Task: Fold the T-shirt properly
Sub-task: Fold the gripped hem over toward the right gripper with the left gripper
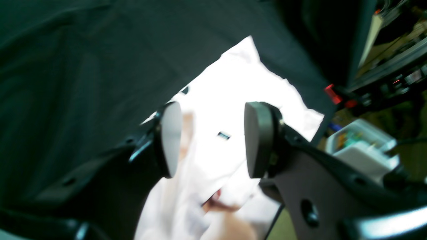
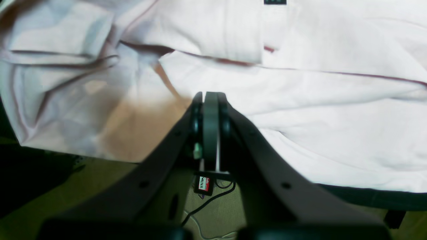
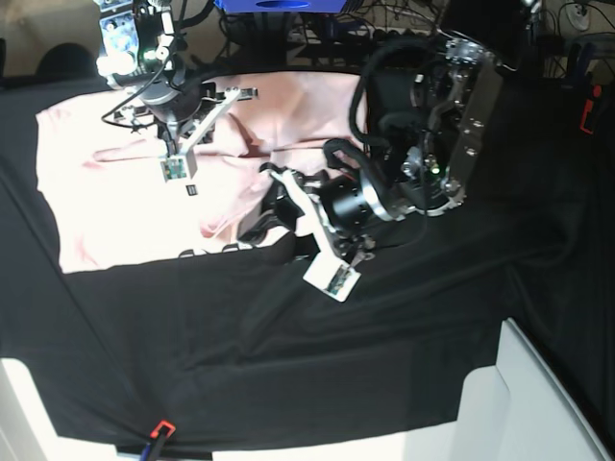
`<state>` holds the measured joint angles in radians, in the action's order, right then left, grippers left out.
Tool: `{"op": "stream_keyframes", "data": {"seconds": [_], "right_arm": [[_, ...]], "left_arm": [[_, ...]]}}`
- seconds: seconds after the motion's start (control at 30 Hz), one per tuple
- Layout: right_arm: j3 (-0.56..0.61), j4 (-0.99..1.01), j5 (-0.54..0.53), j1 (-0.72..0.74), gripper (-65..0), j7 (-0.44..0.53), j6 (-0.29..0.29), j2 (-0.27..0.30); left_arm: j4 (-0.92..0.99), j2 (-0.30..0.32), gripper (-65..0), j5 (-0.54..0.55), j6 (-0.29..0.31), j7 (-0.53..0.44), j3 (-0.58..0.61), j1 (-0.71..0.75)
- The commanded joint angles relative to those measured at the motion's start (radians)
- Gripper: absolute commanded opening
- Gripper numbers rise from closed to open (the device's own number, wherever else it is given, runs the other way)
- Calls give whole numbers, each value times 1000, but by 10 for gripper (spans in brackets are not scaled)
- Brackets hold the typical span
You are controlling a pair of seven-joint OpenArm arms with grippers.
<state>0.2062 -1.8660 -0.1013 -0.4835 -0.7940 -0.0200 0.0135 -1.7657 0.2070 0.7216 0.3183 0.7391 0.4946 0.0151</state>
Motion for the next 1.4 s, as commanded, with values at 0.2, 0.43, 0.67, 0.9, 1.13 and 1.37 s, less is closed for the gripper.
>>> {"op": "stream_keyframes", "data": {"seconds": [0.2, 0.43, 0.67, 0.9, 1.13, 1.37], "right_arm": [[54, -105, -1, 4, -650, 11, 2, 42], [341, -109, 1, 67, -650, 11, -2, 131], [474, -108, -5, 99, -621, 15, 1, 90], [480, -60, -5, 164, -560, 51, 1, 82], [476, 52, -7, 233, -564, 52, 2, 49], [477, 72, -7, 227, -560, 45, 2, 7]], "left_arm": [[-27, 130, -650, 16, 6, -25, -356, 150], [-12, 171, -650, -59, 6, -23, -907, 398], [54, 91, -650, -547, 11, -31, -1138, 471], [172, 39, -650, -813, 11, -235, -1160, 498], [172, 12, -650, -830, 11, -249, -1158, 494], [137, -16, -650, -830, 12, -249, -1157, 492]]}}
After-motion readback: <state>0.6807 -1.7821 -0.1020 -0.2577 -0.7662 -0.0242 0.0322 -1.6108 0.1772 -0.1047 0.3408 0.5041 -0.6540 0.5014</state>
